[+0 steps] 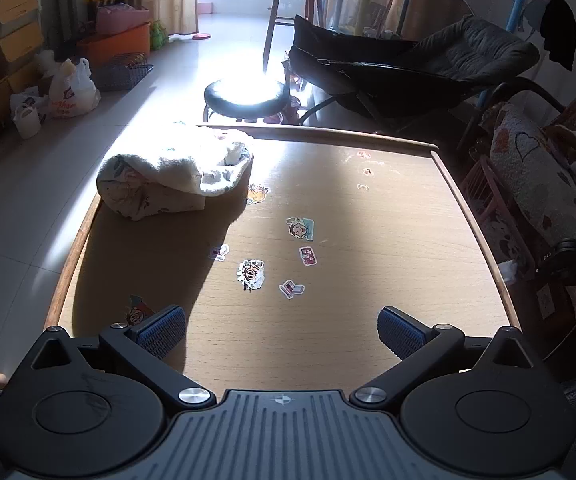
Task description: Fold clothes
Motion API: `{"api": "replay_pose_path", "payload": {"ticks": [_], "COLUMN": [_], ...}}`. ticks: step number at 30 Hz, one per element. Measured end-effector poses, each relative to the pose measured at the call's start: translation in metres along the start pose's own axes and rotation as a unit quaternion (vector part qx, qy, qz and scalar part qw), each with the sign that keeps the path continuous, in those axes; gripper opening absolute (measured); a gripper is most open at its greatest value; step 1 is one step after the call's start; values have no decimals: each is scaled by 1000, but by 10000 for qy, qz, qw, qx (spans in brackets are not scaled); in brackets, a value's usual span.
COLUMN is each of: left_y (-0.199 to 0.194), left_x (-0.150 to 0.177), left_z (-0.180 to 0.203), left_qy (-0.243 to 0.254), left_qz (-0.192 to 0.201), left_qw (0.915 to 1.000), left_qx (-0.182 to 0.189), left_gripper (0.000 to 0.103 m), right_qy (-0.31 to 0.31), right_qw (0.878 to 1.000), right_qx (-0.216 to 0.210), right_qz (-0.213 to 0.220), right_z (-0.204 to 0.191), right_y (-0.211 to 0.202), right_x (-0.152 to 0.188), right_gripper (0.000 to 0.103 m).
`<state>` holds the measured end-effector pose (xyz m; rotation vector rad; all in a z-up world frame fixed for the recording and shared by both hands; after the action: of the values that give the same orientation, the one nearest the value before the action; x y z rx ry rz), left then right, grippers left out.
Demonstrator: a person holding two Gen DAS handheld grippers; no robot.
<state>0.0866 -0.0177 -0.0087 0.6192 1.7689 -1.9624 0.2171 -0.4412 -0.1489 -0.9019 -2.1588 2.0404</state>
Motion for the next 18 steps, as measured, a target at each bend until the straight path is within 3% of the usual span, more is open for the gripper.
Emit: {"api": "replay_pose_path", "payload": {"ticks": [18], "left_y": [-43], "left_x": [14], "left_z": [4], "left_qy": [84], "left_qz": [193], "left_qw": [9997], "left_qx": [95], "left_gripper": [103], "right_qy": [-210], "right_qw": [9978], "right_qx": [-216], "right_qz": [596], "right_z": [-20], "right_y": [-79], "right_x": [-10], "right_gripper": [1]}}
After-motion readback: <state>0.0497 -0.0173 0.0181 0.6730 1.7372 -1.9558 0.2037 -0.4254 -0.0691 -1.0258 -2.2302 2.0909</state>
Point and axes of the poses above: each gripper's, at about its wrist camera, not at the fingertips, and y roughly the way its jaws point, z to its right, x to its underside, the point moved 9 cm from there along y, roughly the way its jaws point, and after that the axes turned 4 degrees about -z, right-handed, at the moved point
